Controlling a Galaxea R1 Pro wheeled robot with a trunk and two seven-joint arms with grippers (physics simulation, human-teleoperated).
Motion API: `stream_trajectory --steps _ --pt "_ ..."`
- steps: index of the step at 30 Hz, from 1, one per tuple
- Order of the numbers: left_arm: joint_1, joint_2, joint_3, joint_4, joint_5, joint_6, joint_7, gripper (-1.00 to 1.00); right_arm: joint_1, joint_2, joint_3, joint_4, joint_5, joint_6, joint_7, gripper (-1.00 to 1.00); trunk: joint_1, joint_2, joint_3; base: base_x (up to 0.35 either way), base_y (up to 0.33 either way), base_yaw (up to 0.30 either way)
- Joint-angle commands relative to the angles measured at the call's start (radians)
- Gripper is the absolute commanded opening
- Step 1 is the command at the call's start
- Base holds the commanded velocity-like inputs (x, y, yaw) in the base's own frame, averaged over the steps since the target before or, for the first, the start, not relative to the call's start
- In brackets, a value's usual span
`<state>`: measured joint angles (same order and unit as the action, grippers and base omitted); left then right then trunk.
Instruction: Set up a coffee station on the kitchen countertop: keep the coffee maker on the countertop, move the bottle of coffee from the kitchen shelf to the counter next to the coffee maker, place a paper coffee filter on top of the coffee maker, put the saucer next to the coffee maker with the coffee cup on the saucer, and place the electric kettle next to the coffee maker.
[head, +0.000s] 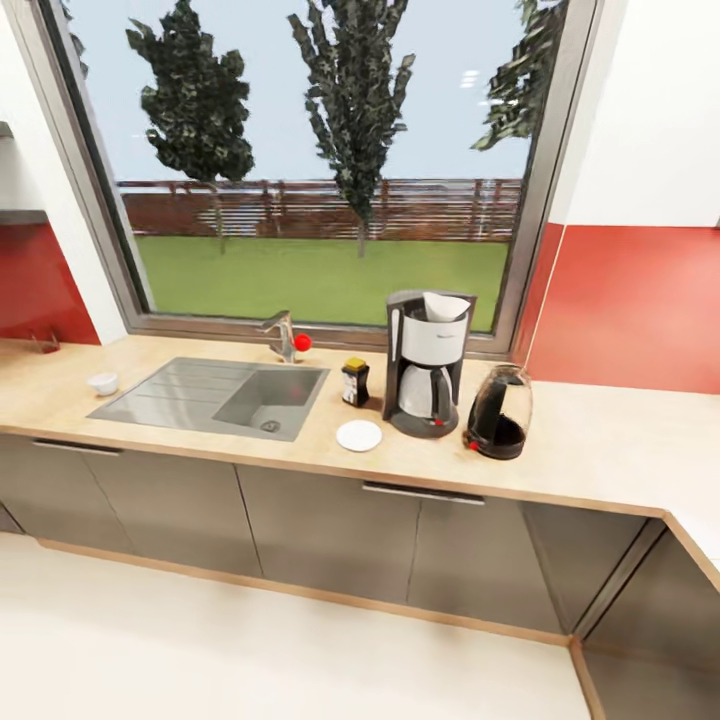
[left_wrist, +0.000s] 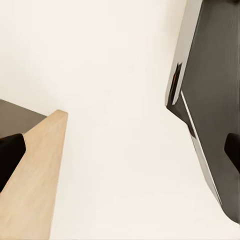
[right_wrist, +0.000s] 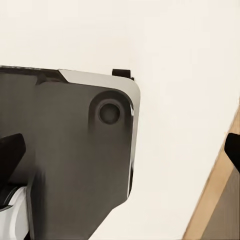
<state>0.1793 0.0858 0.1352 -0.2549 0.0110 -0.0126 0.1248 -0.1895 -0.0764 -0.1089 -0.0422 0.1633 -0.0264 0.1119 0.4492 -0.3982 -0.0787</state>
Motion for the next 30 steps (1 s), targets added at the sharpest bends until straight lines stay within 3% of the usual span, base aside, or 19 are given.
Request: stream_trajectory --steps 1,13,30 --pt "0.000 -0.001 0.001 -0.001 0.001 -0.002 0.001 1.00 -0.001 0.000 -0.009 0.001 0.010 -0.003 0.003 1.00 0.001 -0.002 0.000 0.134 0.284 0.069" --pt "0.000 -0.001 0.001 -0.001 -0.001 -0.006 0.001 1.00 -0.001 0.000 -0.008 0.001 0.010 -0.003 0.003 1.00 0.001 -0.002 0.018 0.169 0.289 0.087" --pt "0.000 0.000 0.001 -0.001 -0.002 -0.006 0.001 1.00 -0.001 0.000 -0.008 0.001 0.010 -0.003 0.003 1.00 0.001 -0.002 0.038 0.169 0.261 0.191"
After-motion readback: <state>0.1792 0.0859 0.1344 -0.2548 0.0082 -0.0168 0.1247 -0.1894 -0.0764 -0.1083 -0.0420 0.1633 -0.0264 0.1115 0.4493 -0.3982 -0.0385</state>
